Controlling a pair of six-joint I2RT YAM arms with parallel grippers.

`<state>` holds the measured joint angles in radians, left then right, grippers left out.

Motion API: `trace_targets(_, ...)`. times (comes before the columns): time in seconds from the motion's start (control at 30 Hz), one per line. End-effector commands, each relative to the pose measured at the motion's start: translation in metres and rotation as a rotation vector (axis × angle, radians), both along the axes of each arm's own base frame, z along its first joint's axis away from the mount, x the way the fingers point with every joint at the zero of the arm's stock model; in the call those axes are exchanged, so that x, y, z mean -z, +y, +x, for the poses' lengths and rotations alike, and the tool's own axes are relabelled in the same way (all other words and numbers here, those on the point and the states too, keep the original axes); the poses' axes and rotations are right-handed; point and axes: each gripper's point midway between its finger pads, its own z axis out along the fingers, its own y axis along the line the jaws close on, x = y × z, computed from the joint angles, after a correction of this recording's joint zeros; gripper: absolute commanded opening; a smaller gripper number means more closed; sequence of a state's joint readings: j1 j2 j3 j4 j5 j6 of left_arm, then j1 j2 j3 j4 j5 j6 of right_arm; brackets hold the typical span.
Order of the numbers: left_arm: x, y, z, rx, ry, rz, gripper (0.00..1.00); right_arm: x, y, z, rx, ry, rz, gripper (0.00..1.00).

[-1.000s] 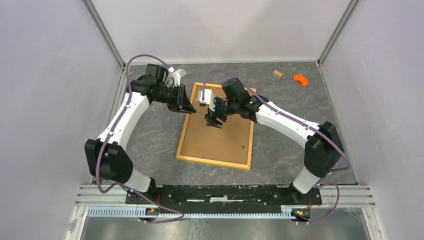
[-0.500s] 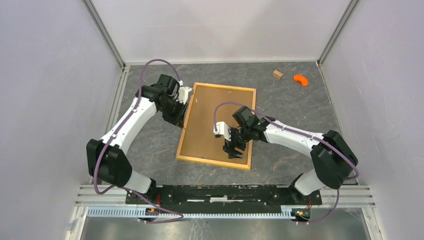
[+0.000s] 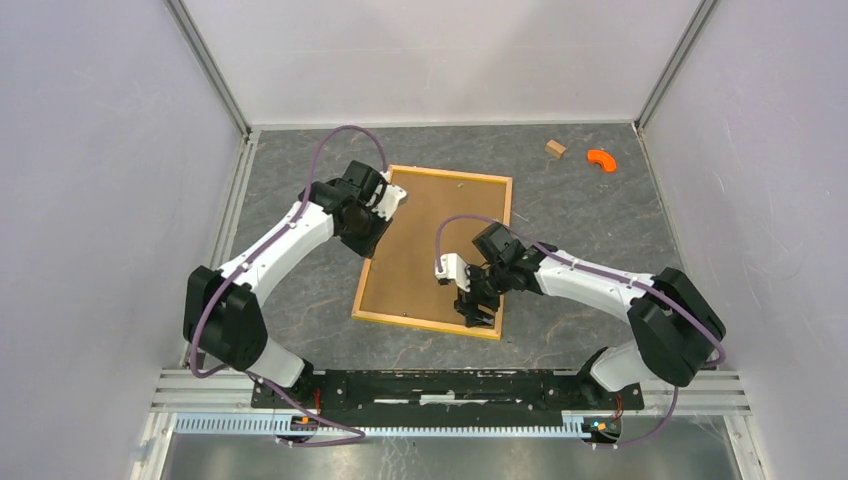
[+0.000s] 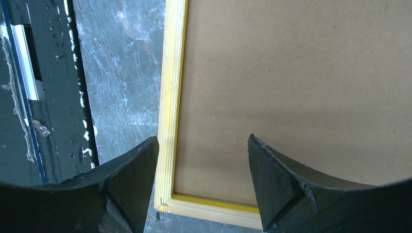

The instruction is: Take the photo out of the frame

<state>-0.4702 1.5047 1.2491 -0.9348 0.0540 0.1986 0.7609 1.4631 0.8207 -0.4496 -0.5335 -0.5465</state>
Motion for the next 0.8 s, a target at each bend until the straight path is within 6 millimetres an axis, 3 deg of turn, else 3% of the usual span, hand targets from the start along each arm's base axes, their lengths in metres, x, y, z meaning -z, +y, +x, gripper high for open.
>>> trace_targets(0.0,0.005,-0.004,0.015,0.065,-0.075,0.039,0.02,-0.010,-0.006,0.002,0.038,-0.004,0.041,0.73)
trace_targets(0.47,0.036,0.002,0.020,0.058,-0.059,0.119,0.02,0.006,-0.020,-0.003,0.053,0.000,-0.011,0.73)
trace_targets(0.77,0.046,0.003,0.020,0.055,-0.043,0.132,0.02,0.016,-0.023,-0.003,0.062,0.010,-0.042,0.72)
